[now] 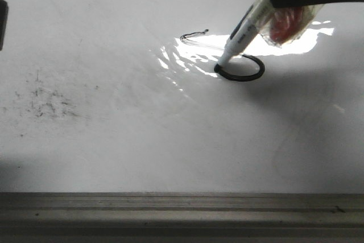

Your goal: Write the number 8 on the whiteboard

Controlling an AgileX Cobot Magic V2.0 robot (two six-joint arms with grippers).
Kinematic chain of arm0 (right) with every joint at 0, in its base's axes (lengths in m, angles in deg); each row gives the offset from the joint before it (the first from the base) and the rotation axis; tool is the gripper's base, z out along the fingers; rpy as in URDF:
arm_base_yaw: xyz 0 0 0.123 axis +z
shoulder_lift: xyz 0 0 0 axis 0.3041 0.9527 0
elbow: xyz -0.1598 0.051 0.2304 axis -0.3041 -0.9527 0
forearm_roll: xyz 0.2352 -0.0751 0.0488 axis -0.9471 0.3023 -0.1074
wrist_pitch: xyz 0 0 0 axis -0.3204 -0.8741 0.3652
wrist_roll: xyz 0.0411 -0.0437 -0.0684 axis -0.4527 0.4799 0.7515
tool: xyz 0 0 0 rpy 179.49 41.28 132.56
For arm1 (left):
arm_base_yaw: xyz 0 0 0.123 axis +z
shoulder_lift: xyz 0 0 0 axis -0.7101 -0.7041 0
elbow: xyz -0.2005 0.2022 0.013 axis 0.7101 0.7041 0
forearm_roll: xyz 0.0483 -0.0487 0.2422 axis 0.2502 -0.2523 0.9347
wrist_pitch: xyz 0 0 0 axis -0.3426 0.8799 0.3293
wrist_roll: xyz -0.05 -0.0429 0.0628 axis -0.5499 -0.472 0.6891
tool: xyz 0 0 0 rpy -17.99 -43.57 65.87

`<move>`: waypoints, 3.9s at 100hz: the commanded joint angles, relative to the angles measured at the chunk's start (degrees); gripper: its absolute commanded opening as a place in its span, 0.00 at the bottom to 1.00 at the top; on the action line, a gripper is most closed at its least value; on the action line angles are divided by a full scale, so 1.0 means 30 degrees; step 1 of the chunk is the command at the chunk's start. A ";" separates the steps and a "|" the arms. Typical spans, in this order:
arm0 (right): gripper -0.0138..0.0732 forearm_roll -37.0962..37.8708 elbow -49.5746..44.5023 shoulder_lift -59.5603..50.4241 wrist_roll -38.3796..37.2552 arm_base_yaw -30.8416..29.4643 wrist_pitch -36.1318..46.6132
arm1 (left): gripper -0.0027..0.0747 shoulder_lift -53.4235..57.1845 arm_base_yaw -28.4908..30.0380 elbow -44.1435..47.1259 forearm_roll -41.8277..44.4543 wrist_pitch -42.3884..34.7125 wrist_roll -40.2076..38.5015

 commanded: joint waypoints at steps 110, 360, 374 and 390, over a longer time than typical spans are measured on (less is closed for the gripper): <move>0.09 0.1202 0.2060 0.2235 0.0601 -0.1210 -0.0174 | 0.01 0.0023 -0.0047 -0.0547 -0.0782 0.0012 -0.0023; 0.08 -0.0165 0.2184 0.2221 0.0601 0.7459 0.1241 | 0.47 -0.7054 -0.0047 -0.0889 -0.8212 0.7067 1.5972; 0.08 -0.0165 0.2184 0.2221 0.0601 0.7459 0.1241 | 0.45 -0.7492 -0.0047 -0.1362 -0.8241 0.7108 1.5895; 0.08 -0.0209 0.2184 0.2221 0.0601 0.7459 0.1241 | 0.41 -0.7917 -0.0047 -0.1496 -0.8202 0.7074 1.5451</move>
